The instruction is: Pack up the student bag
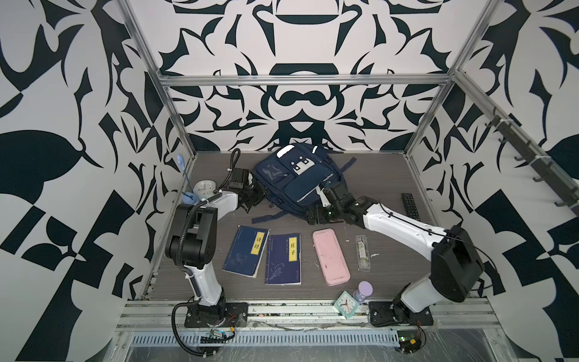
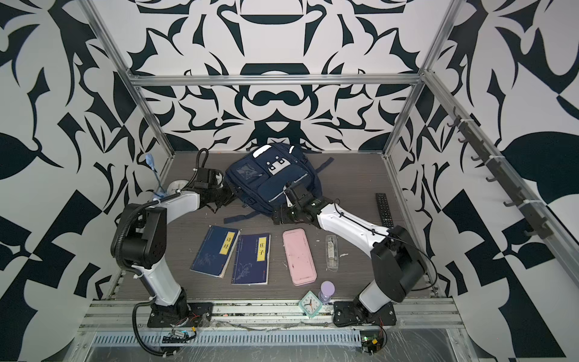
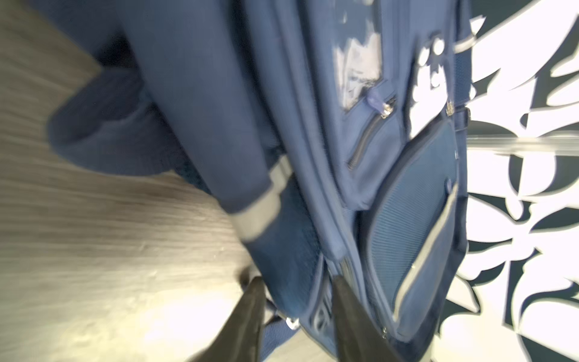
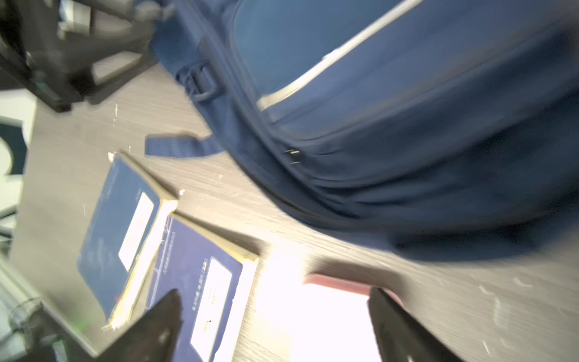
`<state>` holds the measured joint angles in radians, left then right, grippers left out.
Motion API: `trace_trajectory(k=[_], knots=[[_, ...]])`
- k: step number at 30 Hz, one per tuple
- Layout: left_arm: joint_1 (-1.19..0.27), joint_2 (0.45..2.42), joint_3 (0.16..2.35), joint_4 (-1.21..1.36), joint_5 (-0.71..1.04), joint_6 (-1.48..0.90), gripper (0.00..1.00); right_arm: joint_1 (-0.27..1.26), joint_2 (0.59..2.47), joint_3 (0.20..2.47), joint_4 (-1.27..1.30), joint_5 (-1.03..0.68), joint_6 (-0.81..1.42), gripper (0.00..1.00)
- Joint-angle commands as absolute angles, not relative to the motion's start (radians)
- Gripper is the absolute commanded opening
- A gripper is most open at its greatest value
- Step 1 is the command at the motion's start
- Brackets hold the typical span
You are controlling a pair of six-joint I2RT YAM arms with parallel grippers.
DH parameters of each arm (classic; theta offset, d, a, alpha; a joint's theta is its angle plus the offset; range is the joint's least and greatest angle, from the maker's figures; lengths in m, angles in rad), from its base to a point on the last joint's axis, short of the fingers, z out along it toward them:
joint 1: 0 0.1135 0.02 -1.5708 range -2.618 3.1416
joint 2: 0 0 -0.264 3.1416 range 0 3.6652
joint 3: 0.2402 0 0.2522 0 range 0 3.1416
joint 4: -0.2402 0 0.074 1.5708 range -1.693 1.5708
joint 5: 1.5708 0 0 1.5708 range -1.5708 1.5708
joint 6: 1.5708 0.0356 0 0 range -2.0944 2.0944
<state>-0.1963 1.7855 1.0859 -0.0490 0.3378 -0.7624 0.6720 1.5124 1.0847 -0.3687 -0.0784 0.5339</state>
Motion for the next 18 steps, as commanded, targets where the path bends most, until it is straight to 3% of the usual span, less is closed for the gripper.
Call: trace_trajectory(k=[1,7,18], knots=[[-0.193,1.732,1.045,-0.096,0.342,-0.725,0.52,0.678,1.408,1.030,-0.285,0.069,0.594,0.99],[-0.211,1.647,1.016,-0.157,0.351,-0.674,0.77,0.681,1.416,1.014,-0.238,-0.001,0.632,0.99],[-0.326,1.462,1.011,-0.471,0.254,-0.528,0.83,0.794,1.475,0.996,-0.221,-0.096,0.641,0.94]])
